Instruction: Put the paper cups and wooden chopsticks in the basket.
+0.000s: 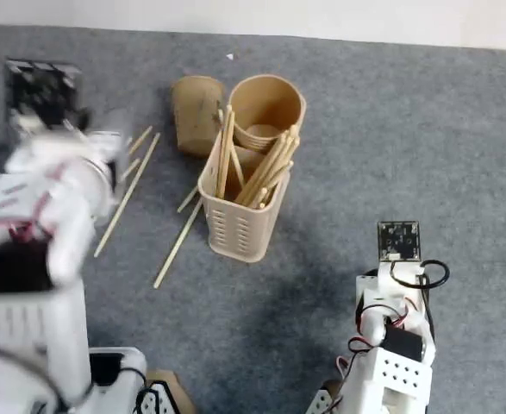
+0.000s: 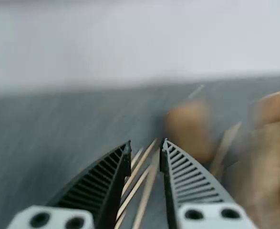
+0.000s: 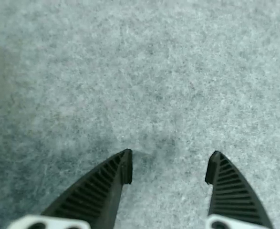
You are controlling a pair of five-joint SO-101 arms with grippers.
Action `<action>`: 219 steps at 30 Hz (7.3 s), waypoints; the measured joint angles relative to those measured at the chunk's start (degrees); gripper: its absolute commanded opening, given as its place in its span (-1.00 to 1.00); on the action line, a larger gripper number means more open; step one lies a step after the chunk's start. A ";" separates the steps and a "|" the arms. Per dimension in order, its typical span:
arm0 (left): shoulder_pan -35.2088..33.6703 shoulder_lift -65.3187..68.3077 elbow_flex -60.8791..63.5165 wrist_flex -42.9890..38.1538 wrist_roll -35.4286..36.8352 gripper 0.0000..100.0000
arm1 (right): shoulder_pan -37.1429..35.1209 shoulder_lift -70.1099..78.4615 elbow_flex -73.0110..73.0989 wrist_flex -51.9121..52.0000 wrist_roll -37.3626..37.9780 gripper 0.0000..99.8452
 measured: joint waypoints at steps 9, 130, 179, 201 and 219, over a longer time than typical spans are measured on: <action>-12.92 30.15 3.08 1.85 -23.12 -0.73 | 0.00 0.00 0.00 0.00 0.00 -0.48; 3.87 -8.70 16.00 -21.36 6.95 -0.73 | -0.35 0.00 0.00 0.00 0.00 -0.48; -16.35 86.15 -45.19 18.64 -45.19 -0.62 | -0.35 0.00 0.00 0.00 0.00 -0.48; -13.80 94.42 -69.80 34.55 -44.75 -0.99 | -0.35 0.00 0.00 0.00 0.00 -0.48; 6.77 42.29 -43.52 33.49 -18.02 -0.99 | -0.35 0.00 0.00 0.00 0.00 -0.48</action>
